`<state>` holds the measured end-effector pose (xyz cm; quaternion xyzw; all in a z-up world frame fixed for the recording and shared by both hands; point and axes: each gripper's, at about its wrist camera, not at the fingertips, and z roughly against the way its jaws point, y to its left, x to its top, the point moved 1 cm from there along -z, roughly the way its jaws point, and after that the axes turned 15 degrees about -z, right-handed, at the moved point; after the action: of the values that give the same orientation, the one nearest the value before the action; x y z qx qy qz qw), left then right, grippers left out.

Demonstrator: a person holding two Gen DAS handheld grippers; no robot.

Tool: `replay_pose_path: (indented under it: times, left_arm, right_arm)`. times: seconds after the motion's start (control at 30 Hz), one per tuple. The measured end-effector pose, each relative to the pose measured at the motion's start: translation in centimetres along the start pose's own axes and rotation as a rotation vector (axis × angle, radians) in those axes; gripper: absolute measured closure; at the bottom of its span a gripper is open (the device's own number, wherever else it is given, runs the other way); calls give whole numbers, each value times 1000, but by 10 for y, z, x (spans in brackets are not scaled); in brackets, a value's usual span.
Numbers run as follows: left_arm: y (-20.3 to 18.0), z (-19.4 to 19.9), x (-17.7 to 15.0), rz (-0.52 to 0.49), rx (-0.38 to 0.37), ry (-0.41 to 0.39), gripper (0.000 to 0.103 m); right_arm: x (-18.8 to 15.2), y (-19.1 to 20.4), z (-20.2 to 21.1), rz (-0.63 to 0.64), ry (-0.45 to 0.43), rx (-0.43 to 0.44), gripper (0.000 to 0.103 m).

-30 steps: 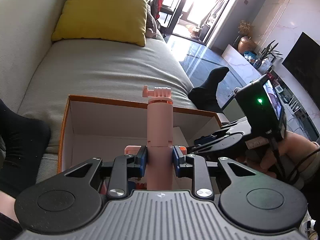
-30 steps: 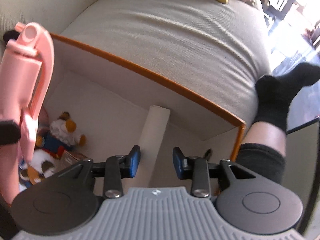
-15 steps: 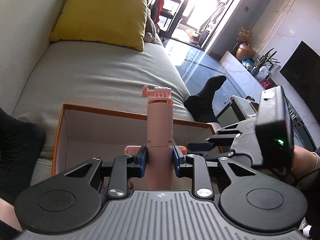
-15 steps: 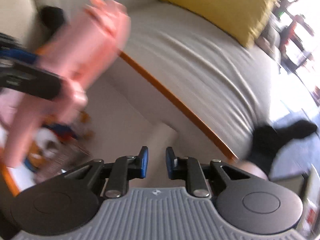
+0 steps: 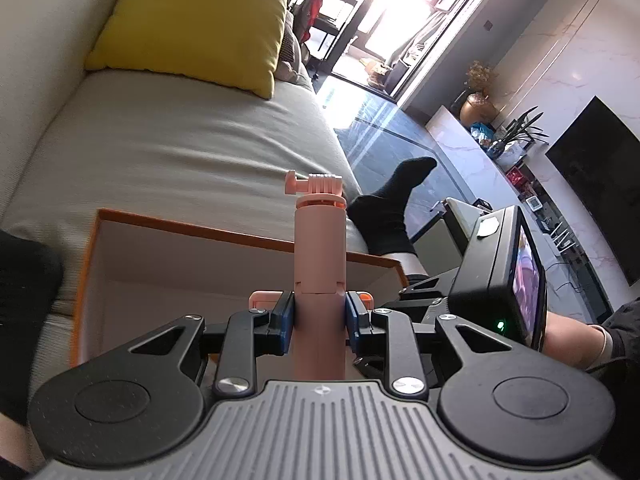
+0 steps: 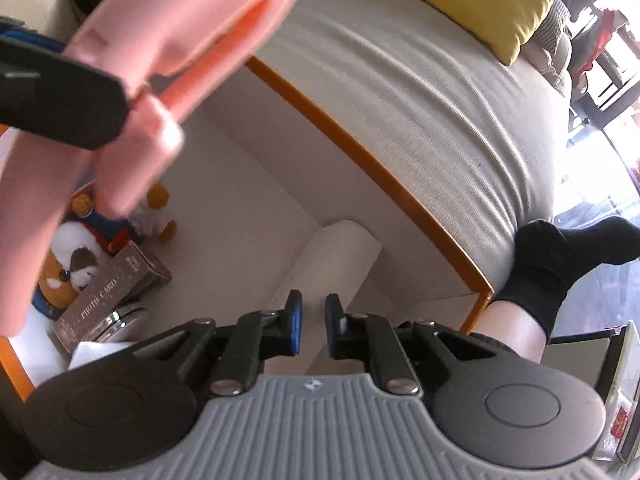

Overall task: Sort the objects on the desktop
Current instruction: 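Lower the white box into the orange box and open the right tool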

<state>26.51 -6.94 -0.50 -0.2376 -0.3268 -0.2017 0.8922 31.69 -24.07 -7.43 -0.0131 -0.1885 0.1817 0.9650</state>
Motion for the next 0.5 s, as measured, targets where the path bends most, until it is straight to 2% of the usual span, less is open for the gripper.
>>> replay_pose_path:
  times: [0.13,0.23,0.3,0.33,0.4,0.5]
  left_arm:
    - [-1,-5,0,19,-31,13,73]
    - [1,-2,-1,19,-12,11,73]
    - [3,-2,-1,24,-5,12,73]
    - [3,-2,-1,26,-2,12,73]
    - [4,-3,-1,24,-3,13,73]
    - [4,-5,0,29,-5,16,73]
  right_arm:
    - [-1,5,0,49,35,-53,90]
    - [0,0,0,40,65,-89,91]
    - [-2,-4,-10,50,118,-154,97]
    - [-6,-6,-12,58,119,-140,100]
    - [-7,-8,-3,58,99,-110,96]
    - [-1,-4,13,55,11,-70,96]
